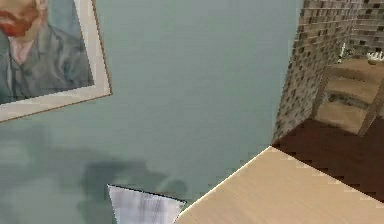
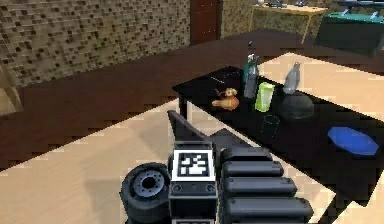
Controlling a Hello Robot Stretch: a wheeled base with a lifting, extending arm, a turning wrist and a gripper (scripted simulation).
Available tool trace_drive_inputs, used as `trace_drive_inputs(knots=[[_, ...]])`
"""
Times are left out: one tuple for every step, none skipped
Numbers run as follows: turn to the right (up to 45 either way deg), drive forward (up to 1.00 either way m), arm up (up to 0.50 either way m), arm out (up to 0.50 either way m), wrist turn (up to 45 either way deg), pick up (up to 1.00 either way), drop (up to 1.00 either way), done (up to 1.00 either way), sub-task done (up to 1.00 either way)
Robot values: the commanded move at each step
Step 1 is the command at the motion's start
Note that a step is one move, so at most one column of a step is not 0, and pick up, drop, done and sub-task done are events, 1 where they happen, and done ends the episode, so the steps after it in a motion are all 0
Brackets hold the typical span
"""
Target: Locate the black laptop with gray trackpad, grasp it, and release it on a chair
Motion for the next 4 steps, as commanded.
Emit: trace_drive_inputs(knots=[[42.0, 0.00, 0.00, 0.00, 0.0, 0.00, 0.00, 0.00, 0.00], [0.0, 0.45, 0.00, 0.00, 0.0, 0.00, 0.00, 0.00, 0.00], [3.0, 0.00, 0.00, 0.00, 0.0, 0.00, 0.00, 0.00, 0.00], [0.0, 0.00, 0.00, 0.48, 0.0, 0.00, 0.00, 0.00, 0.00]])
